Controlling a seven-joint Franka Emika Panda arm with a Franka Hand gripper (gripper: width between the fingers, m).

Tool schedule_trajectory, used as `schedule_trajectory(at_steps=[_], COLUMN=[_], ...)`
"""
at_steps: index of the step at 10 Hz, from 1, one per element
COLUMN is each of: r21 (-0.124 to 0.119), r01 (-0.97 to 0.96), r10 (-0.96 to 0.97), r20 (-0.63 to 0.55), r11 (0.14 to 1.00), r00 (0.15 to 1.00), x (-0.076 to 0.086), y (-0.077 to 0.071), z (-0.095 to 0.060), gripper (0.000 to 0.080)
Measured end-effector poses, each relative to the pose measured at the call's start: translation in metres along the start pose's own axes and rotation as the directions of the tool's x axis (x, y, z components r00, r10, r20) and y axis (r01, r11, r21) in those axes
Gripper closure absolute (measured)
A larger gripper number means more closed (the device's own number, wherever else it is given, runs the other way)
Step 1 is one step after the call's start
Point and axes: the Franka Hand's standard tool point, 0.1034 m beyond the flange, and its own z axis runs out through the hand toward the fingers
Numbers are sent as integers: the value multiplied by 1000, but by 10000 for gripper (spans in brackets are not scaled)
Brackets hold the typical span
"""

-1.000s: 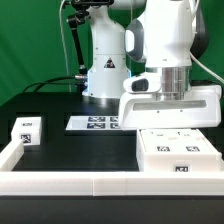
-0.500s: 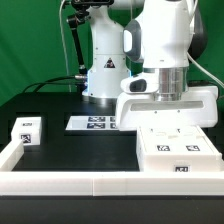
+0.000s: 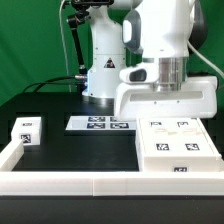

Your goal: Assemble cabinet

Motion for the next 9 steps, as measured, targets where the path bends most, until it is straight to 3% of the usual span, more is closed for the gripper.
schedule_trajectory(at_steps=[3,7,9], r21=[-6,-12,-11], r01=[35,54,58], r10=[-35,-55,-59], r20=[-10,-37,-40], r11=[999,998,998], r00=[999,998,997], x=[8,28,32], y=[7,3,1], z=[-31,-72,-74], gripper=[797,797,797])
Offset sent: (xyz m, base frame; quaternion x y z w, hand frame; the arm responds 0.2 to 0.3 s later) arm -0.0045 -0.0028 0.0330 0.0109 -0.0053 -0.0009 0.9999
